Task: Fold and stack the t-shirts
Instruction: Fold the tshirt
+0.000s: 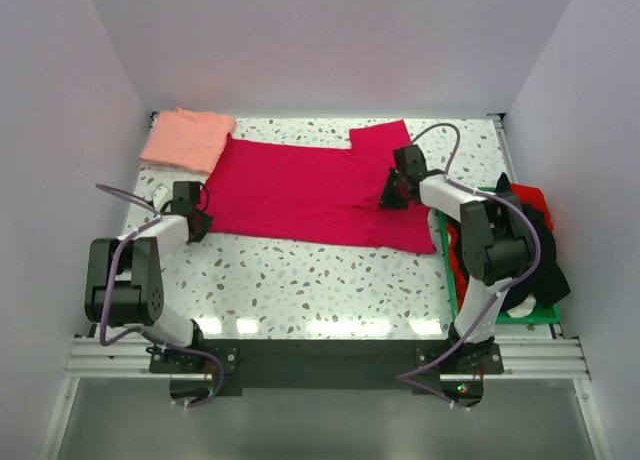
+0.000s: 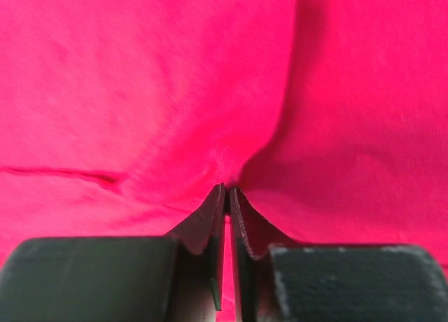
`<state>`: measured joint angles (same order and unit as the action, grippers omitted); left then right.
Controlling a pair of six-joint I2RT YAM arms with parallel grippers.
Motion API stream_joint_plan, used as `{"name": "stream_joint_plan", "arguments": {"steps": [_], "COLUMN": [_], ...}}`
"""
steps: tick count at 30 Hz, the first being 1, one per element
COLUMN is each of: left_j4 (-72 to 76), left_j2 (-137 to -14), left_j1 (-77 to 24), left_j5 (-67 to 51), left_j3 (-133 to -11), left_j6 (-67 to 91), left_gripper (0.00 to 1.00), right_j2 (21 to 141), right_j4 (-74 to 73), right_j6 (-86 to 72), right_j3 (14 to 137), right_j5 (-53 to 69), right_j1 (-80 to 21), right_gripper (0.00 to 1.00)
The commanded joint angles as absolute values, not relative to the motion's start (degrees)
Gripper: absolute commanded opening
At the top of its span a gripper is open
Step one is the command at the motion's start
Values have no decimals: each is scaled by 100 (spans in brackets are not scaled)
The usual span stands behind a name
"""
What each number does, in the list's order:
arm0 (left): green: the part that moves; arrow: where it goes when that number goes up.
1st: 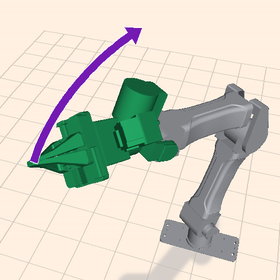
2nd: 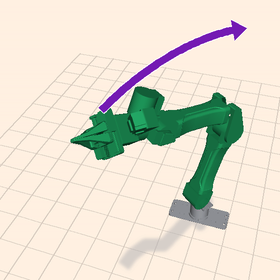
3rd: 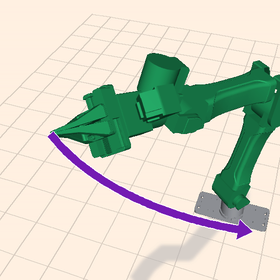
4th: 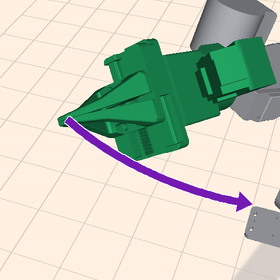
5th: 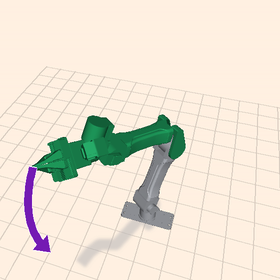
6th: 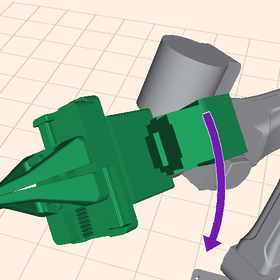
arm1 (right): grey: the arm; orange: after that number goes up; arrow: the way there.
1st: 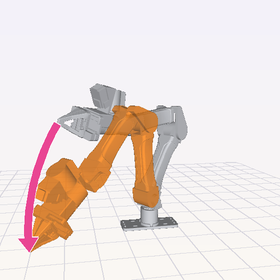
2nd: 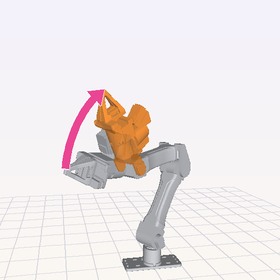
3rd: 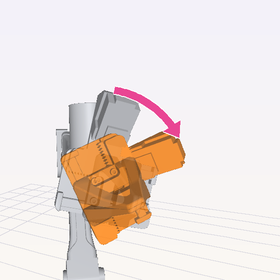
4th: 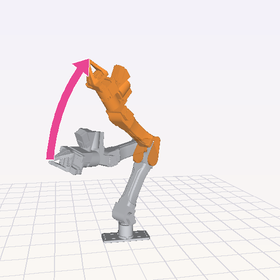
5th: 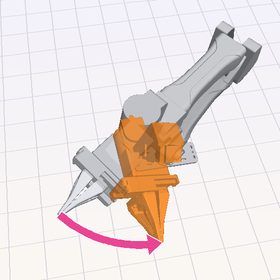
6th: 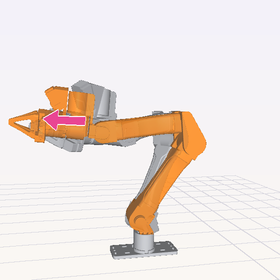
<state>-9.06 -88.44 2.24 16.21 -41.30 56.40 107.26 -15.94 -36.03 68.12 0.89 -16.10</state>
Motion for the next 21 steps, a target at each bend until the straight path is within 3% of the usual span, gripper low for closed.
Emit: {"name": "stream_joint_plan", "arguments": {"steps": [1,13,18,21], "left_j4": [-747,-738,-738,-738], "left_j2": [-8868,-8912,-8912,-8912], "left_j1": [272,272,272,272], "left_j5": [1600,1582,1582,1582], "left_j3": [-4122,-4113,-4113,-4113], "left_j6": [5581,5581,5581,5572], "left_gripper": [0,0,0,0], "right_j2": [10819,11724,12032,12199], "right_j4": [-1599,-1802,-1758,-1802], "right_j6": [-3612,-3446,-3296,-3086], "right_j3": [7338,8796,9236,9553], "right_j5": [-9,316,553,668], "right_j1": [-1635,-1635,-1635,-1652], "right_gripper": [6,0,3,11]}}
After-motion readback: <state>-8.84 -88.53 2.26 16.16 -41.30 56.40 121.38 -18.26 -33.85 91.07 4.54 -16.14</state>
